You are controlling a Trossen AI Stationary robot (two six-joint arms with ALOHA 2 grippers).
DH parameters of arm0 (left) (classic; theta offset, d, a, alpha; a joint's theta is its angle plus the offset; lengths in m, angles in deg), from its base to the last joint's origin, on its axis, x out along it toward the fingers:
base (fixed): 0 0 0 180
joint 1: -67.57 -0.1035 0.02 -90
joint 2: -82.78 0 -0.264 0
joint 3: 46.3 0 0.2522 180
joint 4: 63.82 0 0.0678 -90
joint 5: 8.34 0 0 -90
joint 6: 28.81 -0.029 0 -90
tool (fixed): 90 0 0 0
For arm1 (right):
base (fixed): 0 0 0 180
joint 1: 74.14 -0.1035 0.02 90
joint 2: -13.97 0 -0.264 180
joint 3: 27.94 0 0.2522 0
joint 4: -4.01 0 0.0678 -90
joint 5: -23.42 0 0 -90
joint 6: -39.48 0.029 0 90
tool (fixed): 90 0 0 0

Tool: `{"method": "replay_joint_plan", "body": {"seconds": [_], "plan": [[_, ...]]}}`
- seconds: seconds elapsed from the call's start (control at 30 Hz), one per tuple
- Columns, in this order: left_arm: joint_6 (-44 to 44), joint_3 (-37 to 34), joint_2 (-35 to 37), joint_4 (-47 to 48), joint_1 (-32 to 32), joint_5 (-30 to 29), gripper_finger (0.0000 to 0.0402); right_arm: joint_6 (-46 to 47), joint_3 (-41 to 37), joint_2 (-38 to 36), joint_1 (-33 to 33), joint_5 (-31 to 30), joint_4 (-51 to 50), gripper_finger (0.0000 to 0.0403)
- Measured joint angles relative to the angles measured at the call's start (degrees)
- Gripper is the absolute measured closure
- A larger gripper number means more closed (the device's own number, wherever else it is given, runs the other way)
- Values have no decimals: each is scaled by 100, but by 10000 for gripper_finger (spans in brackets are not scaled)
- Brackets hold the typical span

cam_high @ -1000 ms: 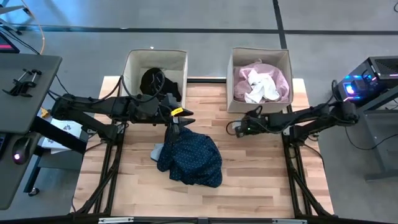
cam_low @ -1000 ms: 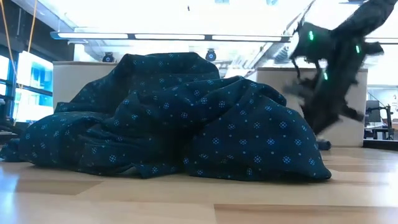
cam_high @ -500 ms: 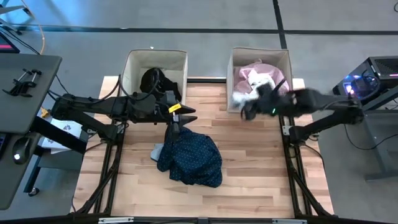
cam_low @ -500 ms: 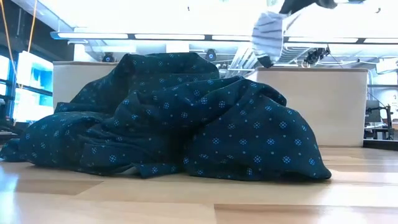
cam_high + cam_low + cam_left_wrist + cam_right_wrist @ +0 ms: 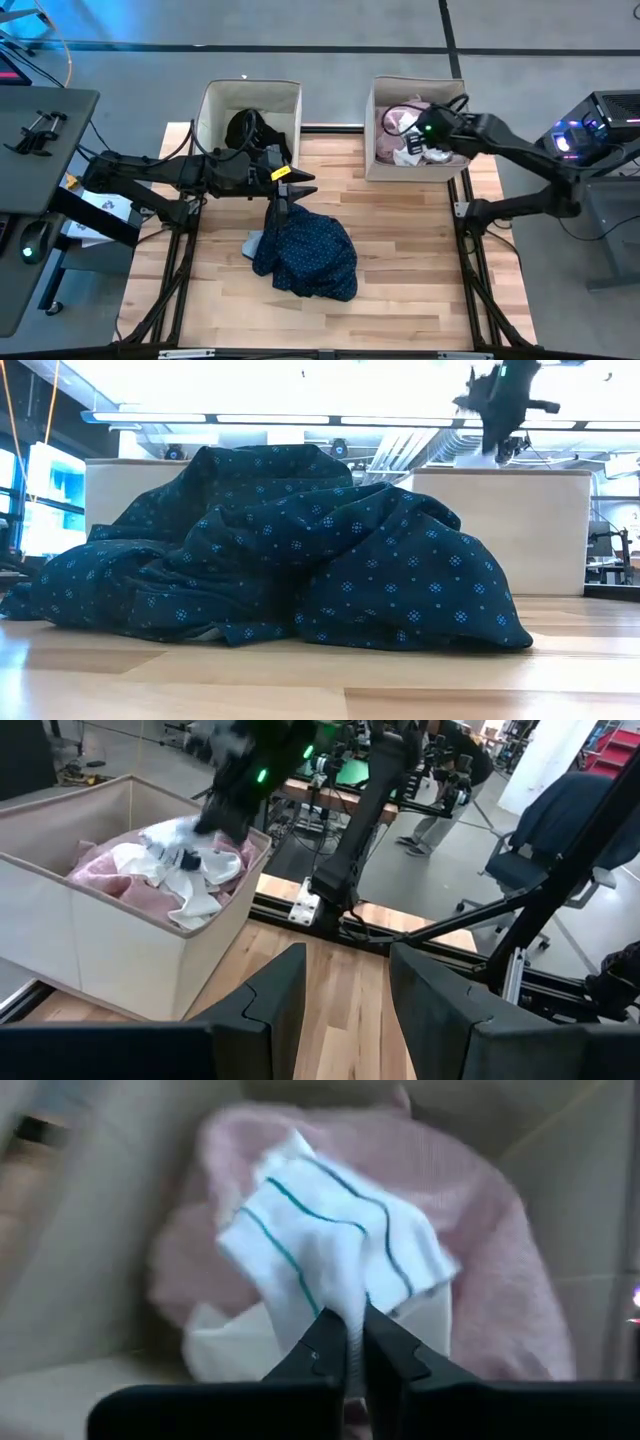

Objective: Sort clothes
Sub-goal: Put the white-blue sock into the top right laundry bin, then put the dark blue dress into the top left laundry bin

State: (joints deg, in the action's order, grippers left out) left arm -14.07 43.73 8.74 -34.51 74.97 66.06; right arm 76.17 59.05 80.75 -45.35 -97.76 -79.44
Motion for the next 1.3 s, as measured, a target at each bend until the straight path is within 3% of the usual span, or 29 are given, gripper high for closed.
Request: {"method": "replay_joint_plan", "body": {"seconds": [0.17,0.37,0.47,0.6,0.77,0.93,1.17,1.3], "plan": [[0,0,0,0,0,0,266,-255,-1188,7,524,665,972,368],[2,0,0,2,17,0,266,-550,-1566,-9,1072,1939,1289,273],[2,0,0,2,17,0,266,-600,-1186,-92,1135,1869,987,235],[4,0,28,2,17,-2,266,-568,-451,-311,926,1279,733,219],[-48,0,198,43,11,-3,266,-435,401,-613,280,801,783,224],[-494,-2,501,428,11,-66,266,-604,865,-669,-957,352,1020,235],[-22,0,955,2176,11,-309,266,-630,675,-549,-2828,-195,1964,254],[-153,-221,891,2764,91,49,266,-606,409,-314,-3445,-764,2666,258]]}}
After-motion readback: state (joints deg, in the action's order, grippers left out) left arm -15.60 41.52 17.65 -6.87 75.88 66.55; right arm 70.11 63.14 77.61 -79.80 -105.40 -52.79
